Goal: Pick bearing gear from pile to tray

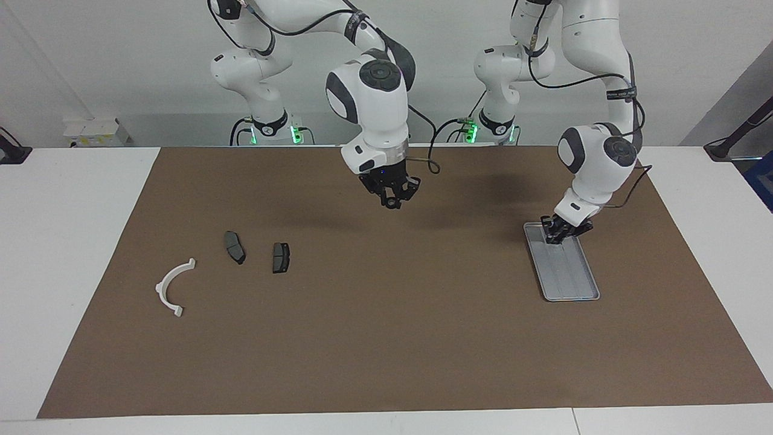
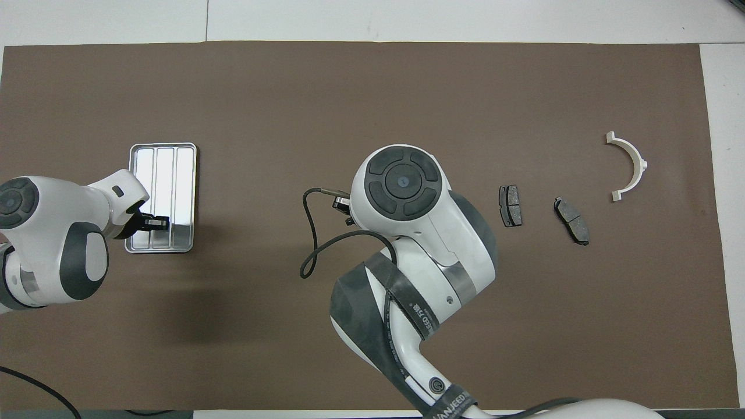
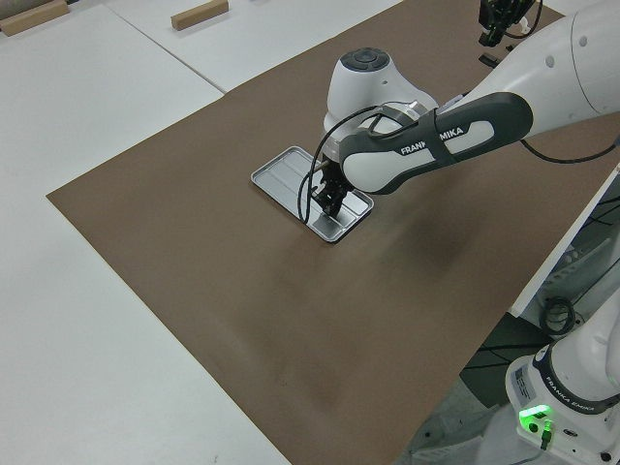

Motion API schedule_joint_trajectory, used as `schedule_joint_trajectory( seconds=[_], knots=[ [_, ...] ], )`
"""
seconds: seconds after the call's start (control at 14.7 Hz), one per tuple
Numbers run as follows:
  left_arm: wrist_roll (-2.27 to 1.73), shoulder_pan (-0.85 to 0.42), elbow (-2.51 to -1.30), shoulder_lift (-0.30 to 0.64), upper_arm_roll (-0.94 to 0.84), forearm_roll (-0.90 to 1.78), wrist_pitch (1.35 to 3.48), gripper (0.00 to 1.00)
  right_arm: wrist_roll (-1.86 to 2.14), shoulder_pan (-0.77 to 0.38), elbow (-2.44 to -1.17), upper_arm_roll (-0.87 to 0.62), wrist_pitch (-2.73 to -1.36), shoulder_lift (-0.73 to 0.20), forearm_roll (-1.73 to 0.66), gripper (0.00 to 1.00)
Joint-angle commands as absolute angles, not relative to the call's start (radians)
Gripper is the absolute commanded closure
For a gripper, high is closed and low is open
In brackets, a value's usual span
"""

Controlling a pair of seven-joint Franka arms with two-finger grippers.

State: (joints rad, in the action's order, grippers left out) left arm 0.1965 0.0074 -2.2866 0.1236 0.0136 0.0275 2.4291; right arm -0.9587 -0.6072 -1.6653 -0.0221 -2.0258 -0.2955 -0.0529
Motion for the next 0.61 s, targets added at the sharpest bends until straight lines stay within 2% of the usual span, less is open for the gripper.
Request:
schedule_joint_trajectory(
  seconds=[0.0,0.07,0.27,0.55],
  knots=[
    [0.198,-0.008,-2.322,0.094,0.026,0.043,2.456,0.1,-0.974,-0.612,-1.736,-0.02,-2.121,-0.301,-0.069,1.0],
    [0.198,-0.008,-2.318,0.095,0.026,0.043,2.454,0.0,-0.974,-0.614,-1.752,-0.02,-2.137,-0.304,-0.069,1.0],
    [0.192,-0.009,-2.289,0.095,0.025,0.043,2.439,0.0,-0.977,-0.635,-1.753,-0.02,-2.164,-0.348,-0.064,1.0],
    [0.186,-0.018,-2.246,0.089,0.025,0.043,2.411,0.0,-1.028,-0.68,-1.744,-0.018,-2.275,-0.451,-0.045,1.0]
  ],
)
